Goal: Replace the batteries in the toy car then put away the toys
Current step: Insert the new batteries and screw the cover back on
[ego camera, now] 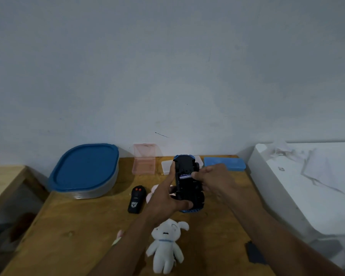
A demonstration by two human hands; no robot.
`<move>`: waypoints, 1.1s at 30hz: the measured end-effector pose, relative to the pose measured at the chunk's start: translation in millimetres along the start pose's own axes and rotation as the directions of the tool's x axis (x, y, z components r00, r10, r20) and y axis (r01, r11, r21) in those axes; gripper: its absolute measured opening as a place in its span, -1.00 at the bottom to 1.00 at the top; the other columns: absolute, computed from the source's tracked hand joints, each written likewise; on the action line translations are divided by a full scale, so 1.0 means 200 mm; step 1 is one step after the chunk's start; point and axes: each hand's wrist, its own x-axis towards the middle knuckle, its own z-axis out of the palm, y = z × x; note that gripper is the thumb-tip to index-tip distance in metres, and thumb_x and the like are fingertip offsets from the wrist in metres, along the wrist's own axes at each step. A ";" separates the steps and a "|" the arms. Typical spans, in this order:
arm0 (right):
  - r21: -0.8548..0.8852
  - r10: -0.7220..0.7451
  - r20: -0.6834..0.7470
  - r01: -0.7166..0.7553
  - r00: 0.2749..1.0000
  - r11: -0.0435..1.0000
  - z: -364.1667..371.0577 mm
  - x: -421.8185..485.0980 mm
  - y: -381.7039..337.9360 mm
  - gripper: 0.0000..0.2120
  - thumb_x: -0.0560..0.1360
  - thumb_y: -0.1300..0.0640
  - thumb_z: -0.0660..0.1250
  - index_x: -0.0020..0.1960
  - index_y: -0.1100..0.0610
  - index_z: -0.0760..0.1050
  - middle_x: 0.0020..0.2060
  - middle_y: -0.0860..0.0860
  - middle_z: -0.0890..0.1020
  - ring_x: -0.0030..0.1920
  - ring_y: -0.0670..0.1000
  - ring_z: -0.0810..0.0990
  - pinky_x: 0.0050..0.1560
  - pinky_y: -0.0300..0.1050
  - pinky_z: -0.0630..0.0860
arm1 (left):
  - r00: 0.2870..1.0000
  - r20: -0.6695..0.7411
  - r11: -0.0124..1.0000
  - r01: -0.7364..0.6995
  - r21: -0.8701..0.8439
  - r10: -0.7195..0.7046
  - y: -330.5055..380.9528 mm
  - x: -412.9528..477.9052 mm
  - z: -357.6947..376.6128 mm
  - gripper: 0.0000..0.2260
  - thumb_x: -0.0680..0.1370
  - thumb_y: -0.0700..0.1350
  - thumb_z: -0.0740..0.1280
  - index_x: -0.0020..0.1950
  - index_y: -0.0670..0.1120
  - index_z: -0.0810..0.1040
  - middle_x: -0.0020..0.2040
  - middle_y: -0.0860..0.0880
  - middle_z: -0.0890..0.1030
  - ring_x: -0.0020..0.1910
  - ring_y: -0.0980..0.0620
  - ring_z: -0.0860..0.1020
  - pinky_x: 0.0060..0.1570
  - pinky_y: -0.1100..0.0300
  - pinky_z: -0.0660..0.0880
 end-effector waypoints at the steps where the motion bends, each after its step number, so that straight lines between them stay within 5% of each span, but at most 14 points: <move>1: -0.017 0.009 -0.007 -0.009 1.000 1.000 0.02 -0.01 -0.01 -0.74 0.40 0.15 0.50 -0.12 0.37 0.62 -0.16 0.26 0.68 -0.14 0.19 0.69 -0.06 0.07 0.65 | 1.000 0.002 1.000 0.001 0.015 -0.001 0.00 -0.01 -0.02 0.05 0.36 -0.39 0.51 0.49 0.35 -0.05 0.16 -0.05 0.61 0.14 0.00 0.61 -0.06 0.16 0.63; 5: 0.030 0.088 -0.013 -0.088 0.996 0.996 0.07 -0.04 -0.04 -0.75 0.38 0.19 0.52 -0.09 0.38 0.61 -0.22 0.20 0.68 -0.27 0.08 0.65 -0.25 -0.13 0.63 | 1.000 0.018 0.999 -0.003 0.035 0.003 -0.02 -0.05 -0.10 0.07 0.34 -0.38 0.53 0.52 0.33 -0.02 0.12 -0.04 0.64 0.06 0.05 0.64 -0.07 0.11 0.64; 13: 0.191 0.268 0.071 -0.277 0.961 0.942 0.16 -0.16 -0.04 -0.72 0.37 0.27 0.51 0.02 0.33 0.55 -0.13 0.17 0.64 -0.25 0.01 0.59 -0.36 -0.22 0.54 | 0.997 0.070 0.993 -0.044 0.111 0.036 -0.07 -0.13 -0.19 0.07 0.35 -0.36 0.54 0.48 0.37 -0.05 0.18 -0.03 0.62 0.08 0.00 0.64 0.01 0.08 0.63; 23: 0.253 0.284 0.163 -0.318 0.945 0.914 0.15 -0.25 -0.03 -0.80 0.37 0.33 0.49 -0.04 0.29 0.56 -0.04 0.22 0.66 -0.04 0.12 0.65 0.02 -0.02 0.63 | 0.988 0.156 0.996 -0.014 0.084 0.001 -0.03 -0.22 -0.28 0.08 0.33 -0.39 0.53 0.48 0.36 -0.04 0.14 0.04 0.63 0.10 0.01 0.63 -0.05 0.12 0.64; 29: 0.235 0.247 0.093 -0.263 0.964 0.936 0.20 -0.22 0.00 -0.74 0.37 0.27 0.51 0.01 0.28 0.54 -0.03 0.18 0.67 -0.05 0.08 0.65 -0.07 -0.06 0.63 | 0.991 0.132 0.996 -0.008 0.086 -0.004 -0.01 -0.22 -0.27 0.06 0.34 -0.39 0.52 0.50 0.33 -0.03 0.19 -0.04 0.60 0.13 -0.03 0.61 -0.02 0.11 0.64; 33: 0.104 0.171 0.171 -0.191 0.970 0.976 0.28 -0.20 0.01 -0.51 0.20 -0.07 0.60 0.03 0.12 0.59 -0.06 0.08 0.70 -0.10 -0.01 0.67 -0.09 -0.09 0.64 | 0.991 0.131 0.995 -0.003 0.095 -0.009 -0.01 -0.22 -0.25 0.07 0.35 -0.38 0.52 0.51 0.33 -0.06 0.26 -0.06 0.56 0.16 -0.04 0.59 -0.01 0.11 0.64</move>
